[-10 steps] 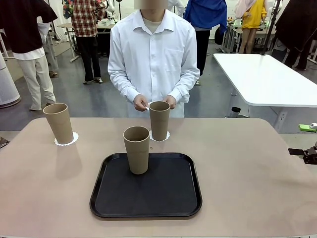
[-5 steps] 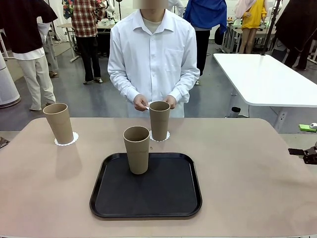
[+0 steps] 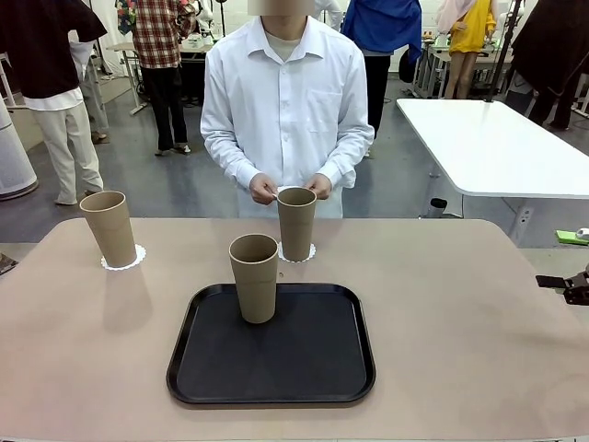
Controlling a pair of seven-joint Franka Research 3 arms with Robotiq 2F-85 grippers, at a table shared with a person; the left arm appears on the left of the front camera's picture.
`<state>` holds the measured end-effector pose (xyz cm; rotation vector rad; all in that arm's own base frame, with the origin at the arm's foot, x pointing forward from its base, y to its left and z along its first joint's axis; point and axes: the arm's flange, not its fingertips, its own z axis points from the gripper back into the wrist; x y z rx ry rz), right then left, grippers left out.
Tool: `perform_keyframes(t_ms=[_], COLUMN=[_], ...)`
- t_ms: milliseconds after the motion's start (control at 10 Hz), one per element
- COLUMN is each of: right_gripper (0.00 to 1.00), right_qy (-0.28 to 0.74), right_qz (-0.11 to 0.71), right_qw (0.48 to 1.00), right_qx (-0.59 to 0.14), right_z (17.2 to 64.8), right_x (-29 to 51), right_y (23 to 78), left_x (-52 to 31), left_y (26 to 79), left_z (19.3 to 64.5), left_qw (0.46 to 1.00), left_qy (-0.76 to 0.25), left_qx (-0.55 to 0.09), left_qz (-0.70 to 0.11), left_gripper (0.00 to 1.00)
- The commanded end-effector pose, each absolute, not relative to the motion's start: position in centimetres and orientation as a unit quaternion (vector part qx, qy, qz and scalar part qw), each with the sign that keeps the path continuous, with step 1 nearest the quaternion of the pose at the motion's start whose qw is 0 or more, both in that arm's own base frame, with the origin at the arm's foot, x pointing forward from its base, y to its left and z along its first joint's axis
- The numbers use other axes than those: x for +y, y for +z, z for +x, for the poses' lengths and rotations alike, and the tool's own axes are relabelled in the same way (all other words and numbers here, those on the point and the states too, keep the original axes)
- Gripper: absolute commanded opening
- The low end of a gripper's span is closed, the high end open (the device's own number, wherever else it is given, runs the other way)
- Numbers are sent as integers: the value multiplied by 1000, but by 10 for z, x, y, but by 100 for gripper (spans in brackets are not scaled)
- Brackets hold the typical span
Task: Place coasters on the table and set cups on them.
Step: Take one Reusable plastic cup from the Flat Tray and place it on a coaster set by the human.
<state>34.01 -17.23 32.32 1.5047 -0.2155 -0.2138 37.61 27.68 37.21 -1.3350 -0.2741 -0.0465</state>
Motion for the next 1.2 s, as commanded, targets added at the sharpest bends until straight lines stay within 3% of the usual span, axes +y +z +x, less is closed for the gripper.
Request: perform_keyframes(t_ms=[0,1100], right_gripper=[100,100], right_qy=[-99,-99], right_qz=[681,681], right_qw=[719,719], right_qx=[-97,-97], right_z=[340,340], right_x=[-173,-173], right_y=[325,325], left_x=[277,277], left_y=[373,373], left_z=[374,374], left_qw=[777,777], left_qy=[-19,-19], left_qx=[-130,-130], left_qz=[-616,-616], left_gripper=[100,100])
